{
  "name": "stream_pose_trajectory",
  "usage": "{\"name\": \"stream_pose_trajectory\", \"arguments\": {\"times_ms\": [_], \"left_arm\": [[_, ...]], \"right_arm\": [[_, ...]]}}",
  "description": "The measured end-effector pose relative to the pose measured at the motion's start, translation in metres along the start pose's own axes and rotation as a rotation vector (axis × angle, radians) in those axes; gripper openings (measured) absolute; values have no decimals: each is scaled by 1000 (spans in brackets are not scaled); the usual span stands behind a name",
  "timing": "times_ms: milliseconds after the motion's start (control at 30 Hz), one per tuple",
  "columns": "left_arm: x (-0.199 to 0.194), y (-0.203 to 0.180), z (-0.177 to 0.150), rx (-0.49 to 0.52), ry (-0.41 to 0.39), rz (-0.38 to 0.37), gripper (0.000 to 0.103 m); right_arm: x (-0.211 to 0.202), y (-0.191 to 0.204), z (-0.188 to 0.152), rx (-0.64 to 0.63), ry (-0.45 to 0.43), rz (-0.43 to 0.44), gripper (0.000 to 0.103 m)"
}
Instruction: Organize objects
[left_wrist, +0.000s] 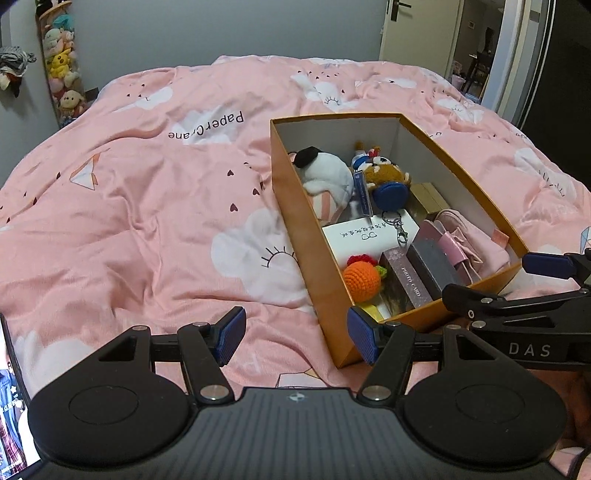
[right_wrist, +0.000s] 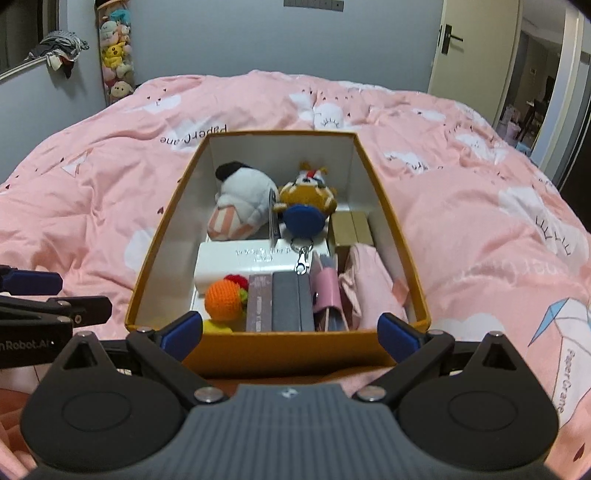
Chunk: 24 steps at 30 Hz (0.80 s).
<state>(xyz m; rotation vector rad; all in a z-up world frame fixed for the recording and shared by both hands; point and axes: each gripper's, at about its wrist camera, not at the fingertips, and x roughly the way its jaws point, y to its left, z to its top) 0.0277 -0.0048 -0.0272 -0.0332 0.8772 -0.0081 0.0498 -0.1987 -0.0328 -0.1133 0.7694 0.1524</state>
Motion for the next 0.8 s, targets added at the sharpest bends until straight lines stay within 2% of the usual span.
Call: {"name": "stream_pose_trajectory", "arguments": {"times_ms": [800], "left_arm": [[-1, 1, 1, -8, -4, 18, 75]], "right_arm": [[2, -1, -1, 15, 11, 14, 101]]}}
